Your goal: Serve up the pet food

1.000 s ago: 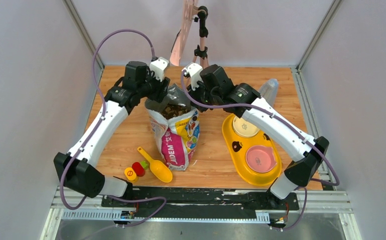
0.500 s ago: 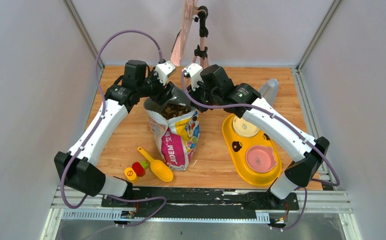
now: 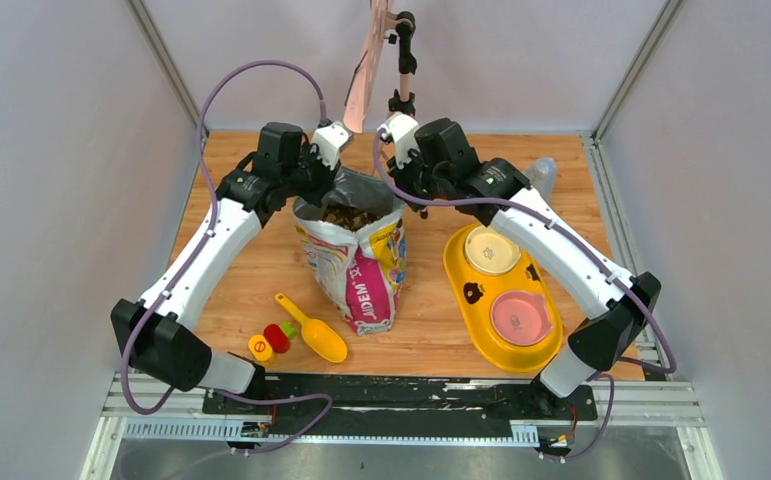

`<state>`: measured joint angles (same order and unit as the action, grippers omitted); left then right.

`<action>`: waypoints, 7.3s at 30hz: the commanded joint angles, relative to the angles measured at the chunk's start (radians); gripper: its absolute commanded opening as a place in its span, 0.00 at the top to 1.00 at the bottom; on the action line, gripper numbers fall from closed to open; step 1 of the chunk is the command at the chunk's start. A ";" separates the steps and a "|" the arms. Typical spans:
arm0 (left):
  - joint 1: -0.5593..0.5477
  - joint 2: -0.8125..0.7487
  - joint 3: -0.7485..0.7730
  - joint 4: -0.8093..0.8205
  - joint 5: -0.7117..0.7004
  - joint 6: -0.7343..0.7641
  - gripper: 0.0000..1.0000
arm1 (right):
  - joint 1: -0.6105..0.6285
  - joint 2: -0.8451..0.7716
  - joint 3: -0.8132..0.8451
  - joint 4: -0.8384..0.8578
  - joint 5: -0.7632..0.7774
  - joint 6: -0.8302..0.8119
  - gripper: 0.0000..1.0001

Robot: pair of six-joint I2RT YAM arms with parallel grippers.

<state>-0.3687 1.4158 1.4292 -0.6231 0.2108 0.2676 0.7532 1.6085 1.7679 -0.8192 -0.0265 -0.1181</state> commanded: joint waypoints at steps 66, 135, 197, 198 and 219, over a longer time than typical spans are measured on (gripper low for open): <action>0.242 -0.101 -0.672 -0.424 0.181 -0.760 0.42 | -0.349 -0.165 -0.047 -0.017 -0.533 0.157 0.13; 0.279 -0.311 0.371 -0.771 0.563 0.611 1.00 | -0.392 -0.085 0.330 -0.153 -0.663 0.060 0.10; -0.438 -0.002 0.432 -0.324 0.034 0.325 0.39 | -0.435 -0.178 0.110 -0.033 -1.115 0.264 1.00; -0.438 -0.010 0.412 -0.299 0.039 0.301 0.38 | -0.436 -0.188 0.103 -0.027 -1.135 0.262 1.00; -0.438 -0.028 0.330 -0.165 0.098 0.150 1.00 | -0.437 -0.222 -0.006 0.060 -1.016 0.418 0.37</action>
<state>-0.7994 1.3800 1.7473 -0.8436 0.3061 0.5018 0.3119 1.3998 1.7771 -0.8406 -1.0672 0.2264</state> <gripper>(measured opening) 0.031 0.596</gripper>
